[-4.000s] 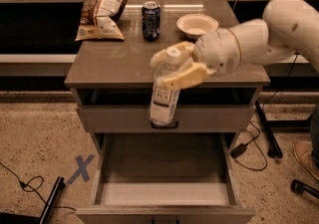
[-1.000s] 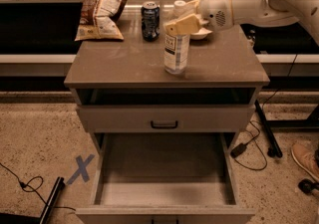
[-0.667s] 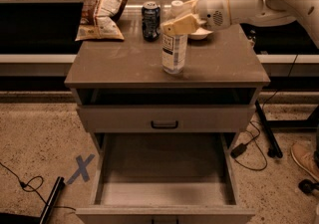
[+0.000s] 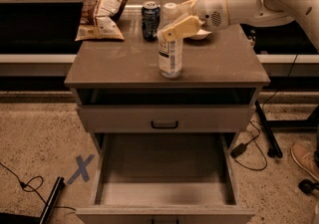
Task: Pick blue plastic bottle from middle drawer and place on counter
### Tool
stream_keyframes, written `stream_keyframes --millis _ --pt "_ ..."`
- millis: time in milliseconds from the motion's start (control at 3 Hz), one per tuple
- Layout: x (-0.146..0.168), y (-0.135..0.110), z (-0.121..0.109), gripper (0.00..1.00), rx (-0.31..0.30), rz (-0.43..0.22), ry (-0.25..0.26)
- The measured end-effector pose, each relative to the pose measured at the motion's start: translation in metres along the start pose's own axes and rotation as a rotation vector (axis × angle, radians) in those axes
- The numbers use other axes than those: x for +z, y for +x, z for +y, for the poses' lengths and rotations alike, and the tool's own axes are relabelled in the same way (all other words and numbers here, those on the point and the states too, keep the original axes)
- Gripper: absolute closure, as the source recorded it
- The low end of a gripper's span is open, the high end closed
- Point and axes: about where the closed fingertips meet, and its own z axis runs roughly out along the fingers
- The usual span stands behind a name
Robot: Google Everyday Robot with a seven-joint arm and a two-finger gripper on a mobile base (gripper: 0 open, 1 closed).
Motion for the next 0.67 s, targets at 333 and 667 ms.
stream_keyframes --millis 333,667 --pt "-0.006 -0.006 0.001 0.0 -0.029 -0.032 -0.011" --pt "-0.038 -0.021 -0.001 0.0 -0.097 -0.097 0.012"
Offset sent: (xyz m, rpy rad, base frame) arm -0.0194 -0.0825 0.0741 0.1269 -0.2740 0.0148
